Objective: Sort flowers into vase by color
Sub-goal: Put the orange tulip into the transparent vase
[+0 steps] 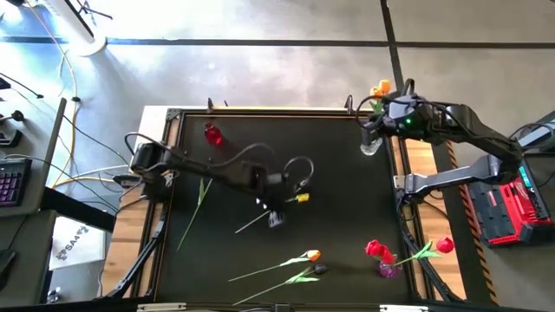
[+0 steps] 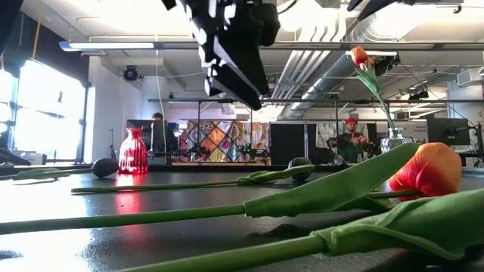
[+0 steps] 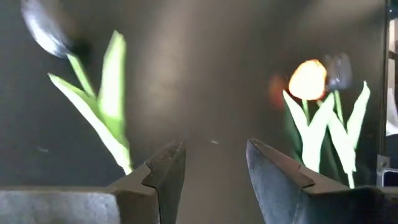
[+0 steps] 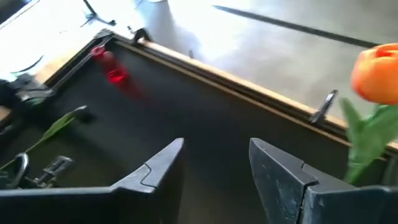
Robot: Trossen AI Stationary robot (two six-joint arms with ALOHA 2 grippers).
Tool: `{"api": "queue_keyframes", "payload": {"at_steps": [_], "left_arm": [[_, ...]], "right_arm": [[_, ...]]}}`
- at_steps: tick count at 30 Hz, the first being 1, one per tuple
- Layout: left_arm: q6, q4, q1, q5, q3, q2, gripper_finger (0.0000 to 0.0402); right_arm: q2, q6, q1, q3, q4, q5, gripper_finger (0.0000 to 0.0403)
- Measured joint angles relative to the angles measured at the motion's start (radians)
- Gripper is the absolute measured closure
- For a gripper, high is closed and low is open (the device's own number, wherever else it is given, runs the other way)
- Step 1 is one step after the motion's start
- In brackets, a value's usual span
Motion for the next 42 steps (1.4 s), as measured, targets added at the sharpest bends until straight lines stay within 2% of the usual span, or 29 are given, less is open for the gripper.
{"api": "queue_keyframes", "payload": {"at_steps": [6, 11, 16, 21, 27, 34, 38, 42], "left_arm": [[-0.108, 0.038, -0.116, -0.049, -0.057, 0.001, 0.0243], [-0.173, 0.082, -0.209, -0.090, -0.112, 0.002, 0.0243], [-0.250, 0.231, -0.313, -0.102, -0.170, 0.003, 0.0243], [-0.257, 0.414, -0.402, -0.204, -0.178, 0.034, 0.0243], [-0.306, 0.543, -0.447, -0.280, -0.180, 0.149, 0.0243], [-0.388, 0.531, -0.449, -0.320, -0.176, 0.226, 0.0246], [-0.430, 0.513, -0.453, -0.328, -0.173, 0.252, 0.0277], [-0.461, 0.506, -0.455, -0.346, -0.175, 0.253, 0.0339]], "right_arm": [[0.000, 0.051, 0.083, 0.000, 0.002, -0.068, 0.0236], [0.000, 0.108, 0.189, 0.000, 0.052, -0.072, 0.0236], [0.010, 0.171, 0.282, 0.000, 0.100, -0.074, 0.0236], [0.027, 0.225, 0.358, 0.000, 0.103, -0.075, 0.0236], [0.069, 0.288, 0.447, 0.000, 0.109, -0.075, 0.0236], [0.104, 0.333, 0.508, 0.000, 0.113, -0.074, 0.0236], [0.112, 0.351, 0.533, 0.000, 0.114, -0.073, 0.0236], [0.110, 0.359, 0.557, 0.000, 0.114, -0.061, 0.0236]]}}
